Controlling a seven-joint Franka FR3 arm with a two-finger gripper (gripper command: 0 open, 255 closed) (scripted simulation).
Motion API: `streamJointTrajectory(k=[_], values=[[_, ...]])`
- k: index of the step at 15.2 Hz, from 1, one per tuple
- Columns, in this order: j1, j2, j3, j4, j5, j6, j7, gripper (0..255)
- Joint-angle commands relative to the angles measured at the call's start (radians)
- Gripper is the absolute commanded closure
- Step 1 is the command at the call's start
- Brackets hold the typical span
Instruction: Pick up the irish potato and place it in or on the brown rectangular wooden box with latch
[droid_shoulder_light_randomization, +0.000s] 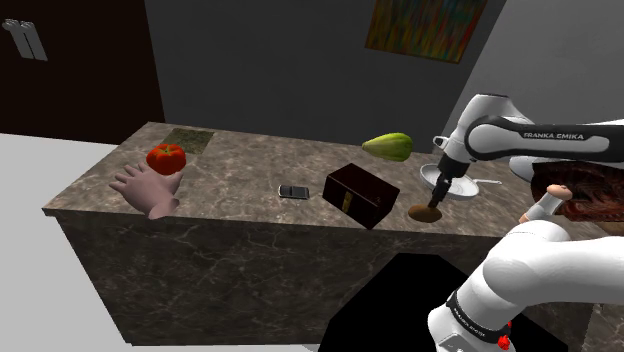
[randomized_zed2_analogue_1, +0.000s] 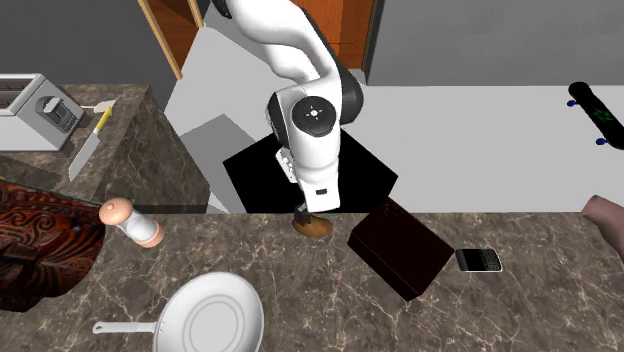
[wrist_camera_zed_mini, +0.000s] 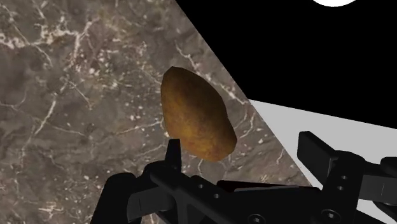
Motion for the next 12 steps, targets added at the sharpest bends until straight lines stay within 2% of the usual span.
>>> streamJointTrajectory(k=[1,3,10,12], values=[[-0.022,0.042,-0.072,-0.010,-0.048,0.054,-0.072,0],[-0.028,0.085,-0.124,-0.010,-0.076,0.099,-0.119,0],[-0.028,0.159,-0.171,-0.068,-0.111,0.228,-0.116,0],[-0.027,0.166,-0.175,-0.072,-0.114,0.240,-0.116,0]])
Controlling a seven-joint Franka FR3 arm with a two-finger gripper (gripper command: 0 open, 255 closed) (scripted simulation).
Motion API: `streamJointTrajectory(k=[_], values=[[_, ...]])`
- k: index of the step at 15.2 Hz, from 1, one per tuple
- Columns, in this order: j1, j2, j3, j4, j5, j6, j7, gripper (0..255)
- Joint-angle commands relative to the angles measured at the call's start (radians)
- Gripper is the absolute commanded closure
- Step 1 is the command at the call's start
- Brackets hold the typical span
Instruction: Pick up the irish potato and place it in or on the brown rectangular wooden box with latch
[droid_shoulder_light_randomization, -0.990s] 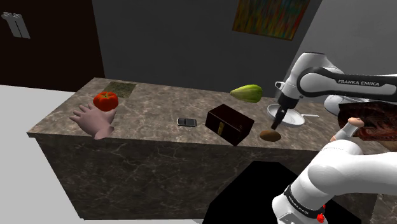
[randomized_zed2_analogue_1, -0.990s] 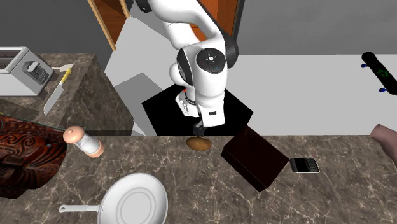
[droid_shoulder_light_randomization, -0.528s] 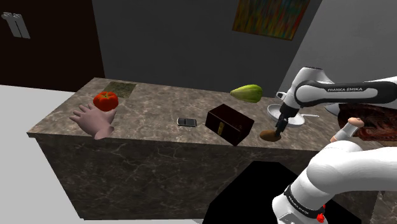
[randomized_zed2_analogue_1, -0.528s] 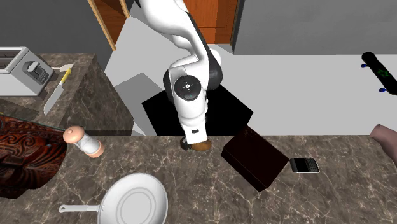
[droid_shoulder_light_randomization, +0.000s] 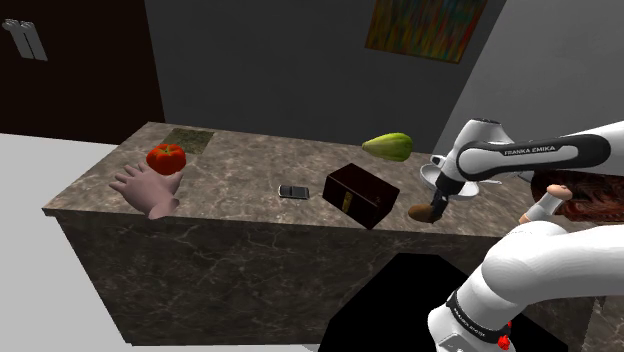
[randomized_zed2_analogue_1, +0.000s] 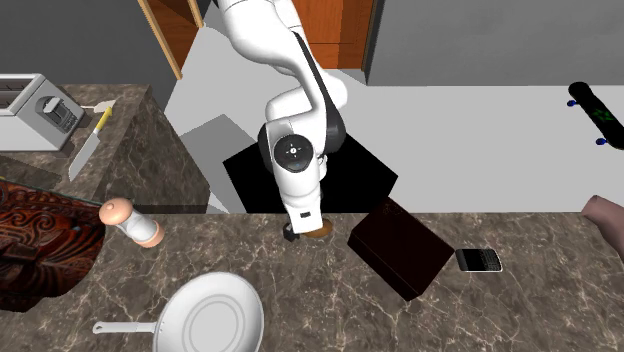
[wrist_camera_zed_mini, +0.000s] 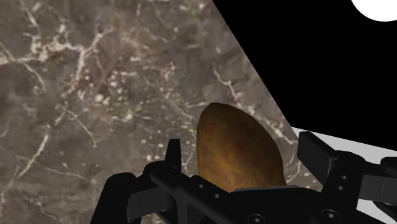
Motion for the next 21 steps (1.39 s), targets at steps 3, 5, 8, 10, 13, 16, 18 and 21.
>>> streamJointTrajectory(k=[3,5,8,10,13,16,18,21], values=[[0.001,0.005,-0.002,-0.003,-0.001,0.008,0.001,0],[0.001,0.005,-0.002,-0.003,-0.001,0.008,0.001,0],[0.001,0.004,-0.002,-0.003,-0.001,0.008,0.001,255],[0.001,0.005,-0.002,-0.003,-0.001,0.008,0.001,255],[0.001,0.005,-0.002,-0.003,-0.001,0.008,0.001,255],[0.001,0.005,-0.002,-0.003,-0.001,0.008,0.001,255],[0.000,-0.021,0.013,0.011,0.009,-0.032,0.002,255],[0.000,-0.056,0.035,0.034,0.025,-0.089,0.002,255]])
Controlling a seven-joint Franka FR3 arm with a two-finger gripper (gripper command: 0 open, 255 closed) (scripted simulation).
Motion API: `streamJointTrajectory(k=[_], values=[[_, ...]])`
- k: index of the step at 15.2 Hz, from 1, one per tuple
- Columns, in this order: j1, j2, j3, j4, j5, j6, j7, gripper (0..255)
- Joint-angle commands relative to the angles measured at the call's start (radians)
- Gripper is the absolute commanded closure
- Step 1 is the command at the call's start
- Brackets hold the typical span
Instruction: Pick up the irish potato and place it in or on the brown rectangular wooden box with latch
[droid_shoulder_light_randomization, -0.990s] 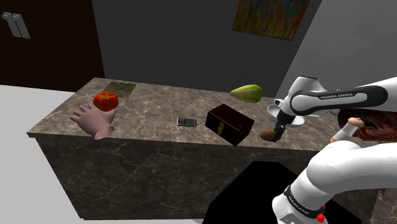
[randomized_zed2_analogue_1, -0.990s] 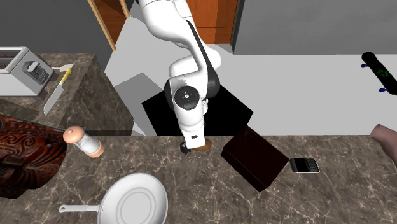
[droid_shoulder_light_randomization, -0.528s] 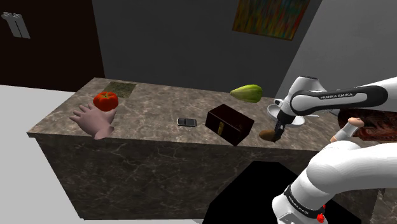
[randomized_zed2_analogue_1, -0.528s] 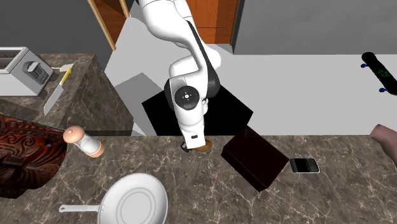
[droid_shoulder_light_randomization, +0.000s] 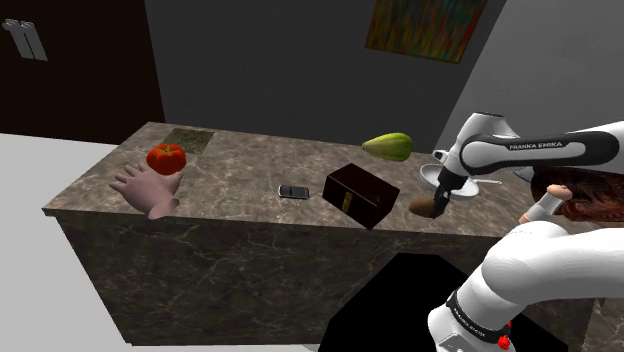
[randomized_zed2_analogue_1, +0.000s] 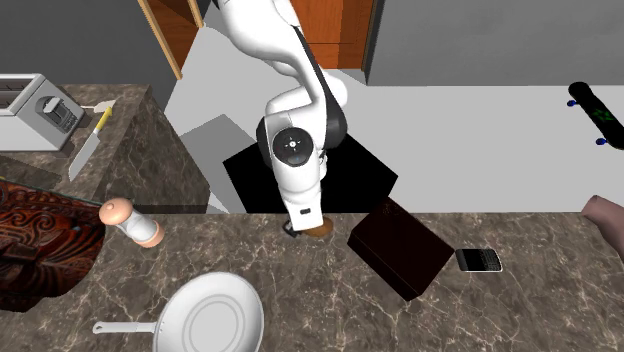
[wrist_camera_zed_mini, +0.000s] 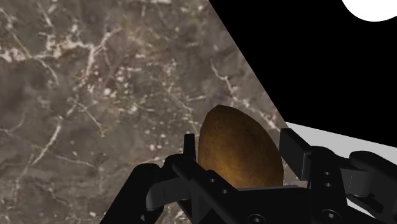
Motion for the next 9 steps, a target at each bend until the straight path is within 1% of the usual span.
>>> streamJointTrajectory(k=[1,9], values=[[-0.001,-0.027,0.017,0.014,0.011,-0.041,0.002,255],[0.005,-0.091,0.070,0.087,0.053,-0.177,0.002,255]])
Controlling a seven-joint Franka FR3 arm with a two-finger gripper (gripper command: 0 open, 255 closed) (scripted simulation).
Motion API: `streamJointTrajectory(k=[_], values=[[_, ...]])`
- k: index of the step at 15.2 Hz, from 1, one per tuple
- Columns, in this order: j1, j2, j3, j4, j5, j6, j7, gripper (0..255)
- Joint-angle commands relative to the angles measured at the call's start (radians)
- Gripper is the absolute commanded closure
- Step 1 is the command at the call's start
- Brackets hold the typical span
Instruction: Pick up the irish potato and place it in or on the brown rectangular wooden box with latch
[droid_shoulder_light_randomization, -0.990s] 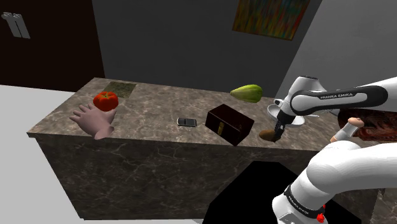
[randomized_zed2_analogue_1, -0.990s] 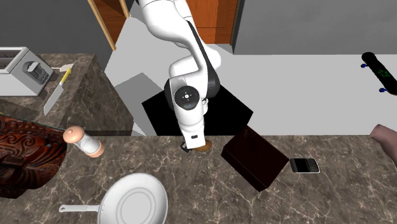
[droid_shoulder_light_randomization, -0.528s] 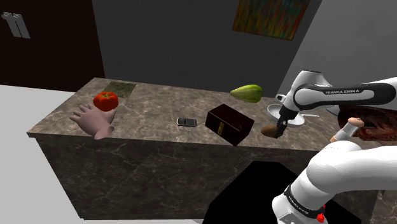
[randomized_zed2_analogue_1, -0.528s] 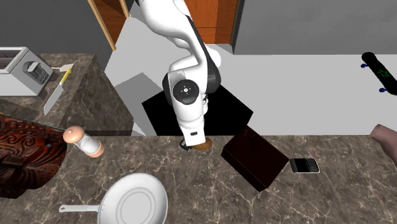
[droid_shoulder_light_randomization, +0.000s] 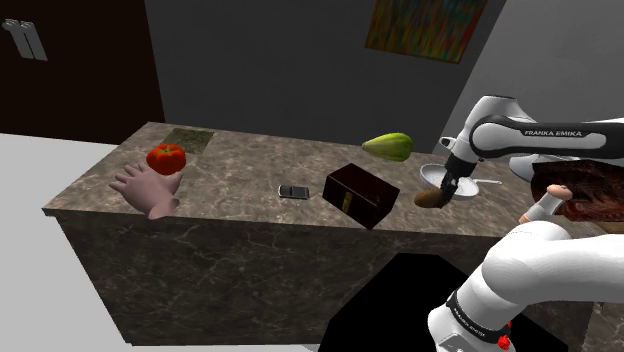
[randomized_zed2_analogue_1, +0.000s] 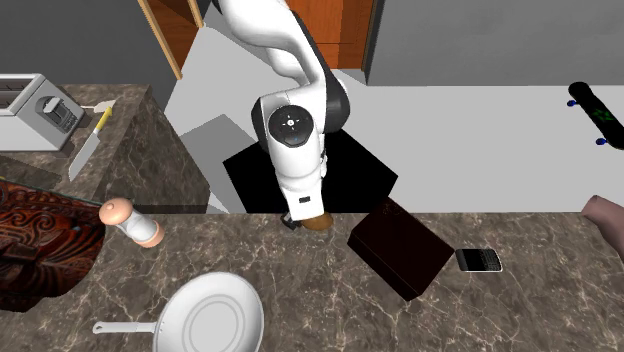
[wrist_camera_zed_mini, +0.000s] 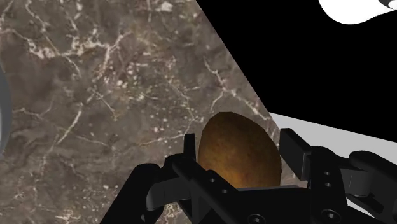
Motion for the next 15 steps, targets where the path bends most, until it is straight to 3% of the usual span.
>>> streamJointTrajectory(k=[1,15], values=[[0.004,-0.011,0.013,0.021,0.012,-0.032,0.001,255],[0.026,-0.051,0.086,0.182,0.077,-0.232,0.000,255]])
